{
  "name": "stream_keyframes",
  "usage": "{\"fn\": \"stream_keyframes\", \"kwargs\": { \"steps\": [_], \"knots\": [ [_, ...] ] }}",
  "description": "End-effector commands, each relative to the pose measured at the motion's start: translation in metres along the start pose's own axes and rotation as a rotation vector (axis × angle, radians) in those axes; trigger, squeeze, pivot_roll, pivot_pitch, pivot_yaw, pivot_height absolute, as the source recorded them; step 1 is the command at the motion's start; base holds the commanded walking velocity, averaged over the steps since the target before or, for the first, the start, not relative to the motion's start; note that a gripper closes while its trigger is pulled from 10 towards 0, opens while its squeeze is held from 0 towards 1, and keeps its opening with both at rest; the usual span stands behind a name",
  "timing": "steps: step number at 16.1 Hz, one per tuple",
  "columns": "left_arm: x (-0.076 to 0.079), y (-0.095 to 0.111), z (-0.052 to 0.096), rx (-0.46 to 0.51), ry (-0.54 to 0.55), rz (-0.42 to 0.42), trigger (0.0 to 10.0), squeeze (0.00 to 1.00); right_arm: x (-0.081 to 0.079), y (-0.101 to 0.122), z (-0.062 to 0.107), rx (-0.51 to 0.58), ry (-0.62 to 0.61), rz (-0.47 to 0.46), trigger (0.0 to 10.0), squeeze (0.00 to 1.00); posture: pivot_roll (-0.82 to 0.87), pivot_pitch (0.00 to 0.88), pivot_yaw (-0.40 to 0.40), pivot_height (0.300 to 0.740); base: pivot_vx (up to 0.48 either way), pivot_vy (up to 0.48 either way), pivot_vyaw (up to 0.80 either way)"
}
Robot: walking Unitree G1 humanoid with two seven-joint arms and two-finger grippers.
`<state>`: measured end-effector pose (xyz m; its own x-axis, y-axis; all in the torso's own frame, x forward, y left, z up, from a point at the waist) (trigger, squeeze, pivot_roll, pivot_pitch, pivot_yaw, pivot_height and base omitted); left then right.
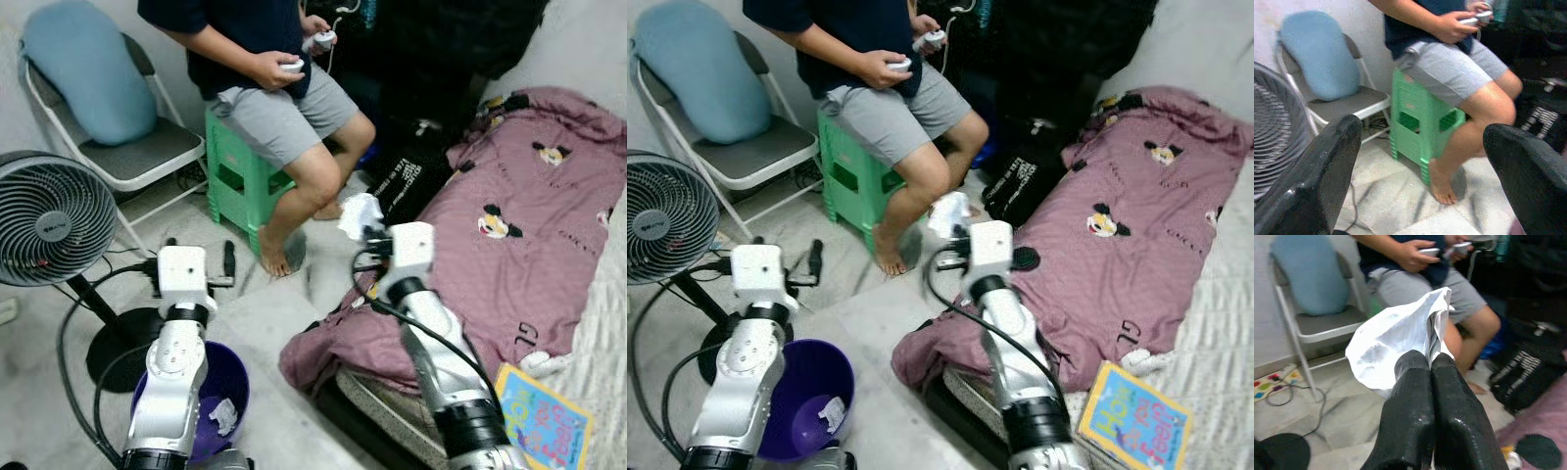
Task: Clean up the room
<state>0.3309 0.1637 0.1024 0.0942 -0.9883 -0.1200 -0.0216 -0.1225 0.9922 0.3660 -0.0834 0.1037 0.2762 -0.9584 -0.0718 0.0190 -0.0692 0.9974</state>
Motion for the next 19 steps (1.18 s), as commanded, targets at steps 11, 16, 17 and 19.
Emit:
{"fn": "stream_keyframes", "kwargs": {
  "steps": [11,16,17,19],
  "knots": [
    [0.003,0.008,-0.003,0.019,0.014,-0.039,10.0,0.00,-0.010,0.001,-0.008,0.021,0.023,0.027,10.0,0.00,0.07,0.000,-0.049,0.740,0.000,0.000,0.55],
    [0.001,0.008,-0.002,0.021,-0.004,-0.035,10.0,0.00,-0.014,-0.003,-0.007,0.011,0.034,0.011,10.0,0.00,0.08,0.000,-0.061,0.740,0.000,0.000,0.79],
    [0.000,0.009,-0.003,0.022,0.000,-0.041,10.0,0.00,-0.012,-0.004,-0.006,0.010,0.031,0.013,10.0,0.00,0.08,0.000,-0.055,0.740,0.000,0.000,0.79],
    [0.000,0.010,-0.005,0.025,0.009,-0.051,10.0,0.00,-0.009,-0.003,-0.005,0.012,0.017,0.014,10.0,0.00,0.06,0.000,-0.047,0.740,0.000,0.000,0.79]
  ]
}}
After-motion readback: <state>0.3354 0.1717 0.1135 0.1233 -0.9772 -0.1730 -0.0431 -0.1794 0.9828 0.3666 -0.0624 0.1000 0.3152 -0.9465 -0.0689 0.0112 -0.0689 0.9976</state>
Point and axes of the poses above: a point about 5 cm out from each wrist's last joint towards the gripper, its own z axis pointing back from the gripper into the wrist, its own y axis along the axis of the wrist's last joint, x = y × z, the point moved 6 cm from there along -z, pointing out of the wrist towards the gripper, and after that the axes turned 2 degrees about -z, right-handed, at the moved point
